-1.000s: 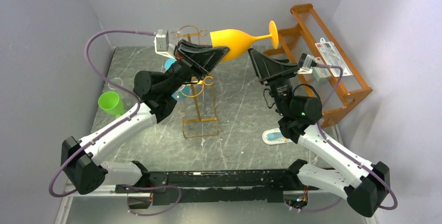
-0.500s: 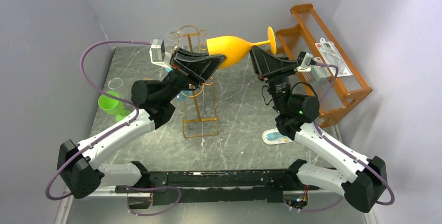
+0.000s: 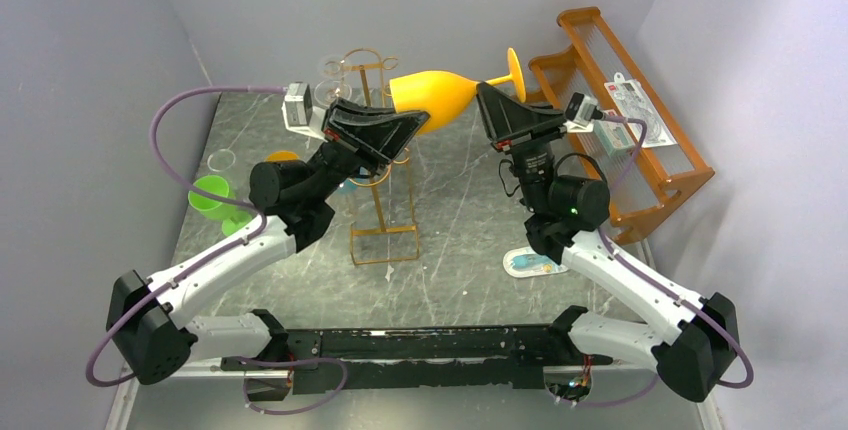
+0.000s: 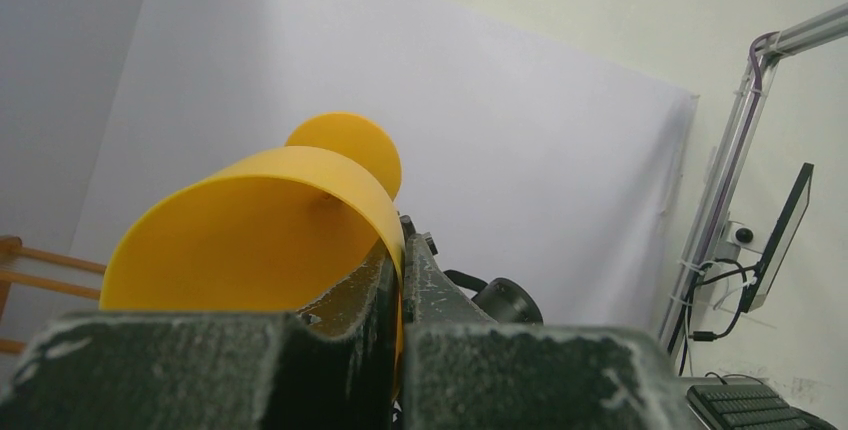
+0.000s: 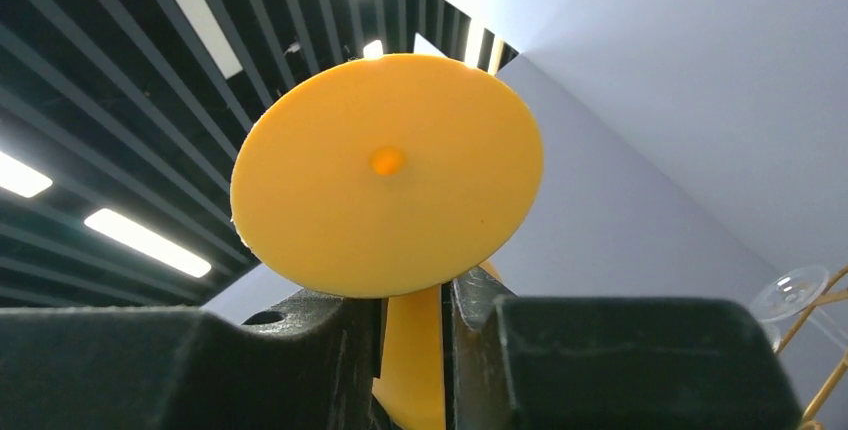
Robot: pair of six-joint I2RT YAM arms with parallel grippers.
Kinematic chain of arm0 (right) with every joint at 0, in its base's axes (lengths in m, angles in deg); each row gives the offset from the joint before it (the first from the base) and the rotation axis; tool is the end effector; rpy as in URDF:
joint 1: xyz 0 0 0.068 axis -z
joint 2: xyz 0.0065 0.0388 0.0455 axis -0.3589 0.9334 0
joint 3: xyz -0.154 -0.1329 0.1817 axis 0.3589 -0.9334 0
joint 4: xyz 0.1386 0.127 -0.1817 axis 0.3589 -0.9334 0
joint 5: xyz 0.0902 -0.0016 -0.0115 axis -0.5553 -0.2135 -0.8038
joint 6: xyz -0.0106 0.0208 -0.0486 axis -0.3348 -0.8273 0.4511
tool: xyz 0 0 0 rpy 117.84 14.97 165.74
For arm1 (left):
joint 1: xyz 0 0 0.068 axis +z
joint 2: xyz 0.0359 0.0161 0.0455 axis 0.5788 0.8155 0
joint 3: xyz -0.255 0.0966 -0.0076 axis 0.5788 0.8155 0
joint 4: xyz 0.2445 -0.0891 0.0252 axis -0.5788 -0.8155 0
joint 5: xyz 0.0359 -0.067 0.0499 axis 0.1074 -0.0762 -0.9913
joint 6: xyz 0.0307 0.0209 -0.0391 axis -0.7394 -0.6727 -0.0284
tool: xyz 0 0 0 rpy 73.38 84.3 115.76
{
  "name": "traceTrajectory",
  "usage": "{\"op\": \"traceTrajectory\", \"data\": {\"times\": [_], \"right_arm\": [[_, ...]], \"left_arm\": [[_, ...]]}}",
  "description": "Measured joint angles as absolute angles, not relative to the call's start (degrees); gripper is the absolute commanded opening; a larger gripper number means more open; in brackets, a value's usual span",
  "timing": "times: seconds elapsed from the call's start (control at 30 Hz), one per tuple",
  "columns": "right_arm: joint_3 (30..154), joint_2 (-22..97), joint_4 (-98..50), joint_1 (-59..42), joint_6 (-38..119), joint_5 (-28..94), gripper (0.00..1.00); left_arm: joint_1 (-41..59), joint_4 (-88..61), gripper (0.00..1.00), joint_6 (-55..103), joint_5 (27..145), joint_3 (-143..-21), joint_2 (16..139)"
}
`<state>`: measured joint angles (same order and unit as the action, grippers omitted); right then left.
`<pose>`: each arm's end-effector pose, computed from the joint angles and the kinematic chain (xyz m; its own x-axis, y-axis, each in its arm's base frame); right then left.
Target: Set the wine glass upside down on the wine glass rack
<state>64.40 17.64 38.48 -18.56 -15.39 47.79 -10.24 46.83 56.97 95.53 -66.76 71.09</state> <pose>0.1700 0.1349 0.4298 -0.2420 0.9452 -0.2190 -0.7755 -0.0528 0.6291 0.1662 -0.1853 0.4496 -0.1844 -0.7581 -0.6256 0.9609 -0.0052 -0.2770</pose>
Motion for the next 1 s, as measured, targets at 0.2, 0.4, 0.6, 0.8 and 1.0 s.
{"op": "traceTrajectory", "data": {"times": [0.2, 0.4, 0.6, 0.8, 1.0], "right_arm": [[66.39, 19.02, 37.52, -18.58, -15.41, 47.09, 0.26], [67.37, 20.02, 36.87, -18.56, -14.93, 46.85, 0.28], [68.68, 20.11, 36.32, -18.56, -12.92, 46.37, 0.32], [68.9, 20.96, 37.41, -18.49, -11.17, 45.52, 0.19], [69.69, 21.93, 38.53, -18.23, -9.51, 44.25, 0.0]], "left_arm": [[-10.24, 48.95, 0.05, 57.21, 95.47, -63.96, 70.45], [-10.24, 49.34, 0.05, 57.23, 95.27, -63.06, 70.45], [-10.24, 49.39, 0.05, 57.25, 95.33, -63.0, 70.45], [-10.24, 49.41, 0.05, 57.3, 95.33, -62.82, 70.39], [-10.24, 49.28, 0.14, 57.21, 95.31, -62.8, 69.51]]}}
